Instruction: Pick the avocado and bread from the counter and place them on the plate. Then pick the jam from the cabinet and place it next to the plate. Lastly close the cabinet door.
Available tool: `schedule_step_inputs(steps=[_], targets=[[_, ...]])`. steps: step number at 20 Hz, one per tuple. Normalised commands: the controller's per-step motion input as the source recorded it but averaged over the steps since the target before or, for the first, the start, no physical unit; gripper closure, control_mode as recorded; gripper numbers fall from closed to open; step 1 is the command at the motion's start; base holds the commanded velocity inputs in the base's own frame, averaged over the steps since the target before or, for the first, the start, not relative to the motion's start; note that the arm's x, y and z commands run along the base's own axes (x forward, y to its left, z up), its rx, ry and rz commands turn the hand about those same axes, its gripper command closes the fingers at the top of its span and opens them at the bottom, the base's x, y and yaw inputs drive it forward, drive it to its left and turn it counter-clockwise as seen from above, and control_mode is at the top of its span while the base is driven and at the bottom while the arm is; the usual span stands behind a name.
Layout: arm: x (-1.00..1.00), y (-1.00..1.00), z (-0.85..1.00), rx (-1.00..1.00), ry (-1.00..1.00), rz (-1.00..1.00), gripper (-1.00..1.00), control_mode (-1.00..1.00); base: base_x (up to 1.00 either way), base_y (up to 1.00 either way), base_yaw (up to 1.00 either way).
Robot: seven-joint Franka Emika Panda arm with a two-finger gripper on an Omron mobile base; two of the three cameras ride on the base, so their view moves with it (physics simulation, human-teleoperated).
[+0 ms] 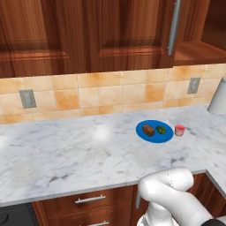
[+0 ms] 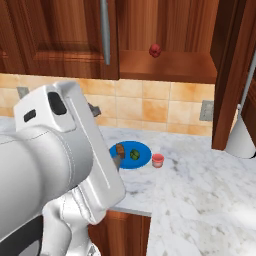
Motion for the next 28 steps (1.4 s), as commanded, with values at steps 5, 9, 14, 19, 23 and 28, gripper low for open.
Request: schedule_step_inputs(steps=[5, 9, 14, 19, 23, 28], targets=[[-0.05, -0.46, 0.00, 0.14, -0.06, -0.19, -1.00, -1.00, 0.00, 0.00, 0.00], [-0.04, -0.40, 0.00, 0.12, -0.08, -0.20, -1.00, -1.00, 0.00, 0.00, 0.00], [-0.19, -0.39, 0.01, 0.09, -0.11, -0.18, -1.00, -1.00, 0.00, 0.00, 0.00], [-0.11, -0.46, 0.04, 0.08, -0.11, -0.08, -1.00, -1.00, 0.00, 0.00, 0.00], [0.00, -0.53, 0.11, 0.05, -0.11, -0.03, -1.00, -1.00, 0.00, 0.00, 0.00], [-0.01, -0.50, 0.12, 0.02, -0.12, -0.06, -1.00, -1.00, 0.00, 0.00, 0.00]])
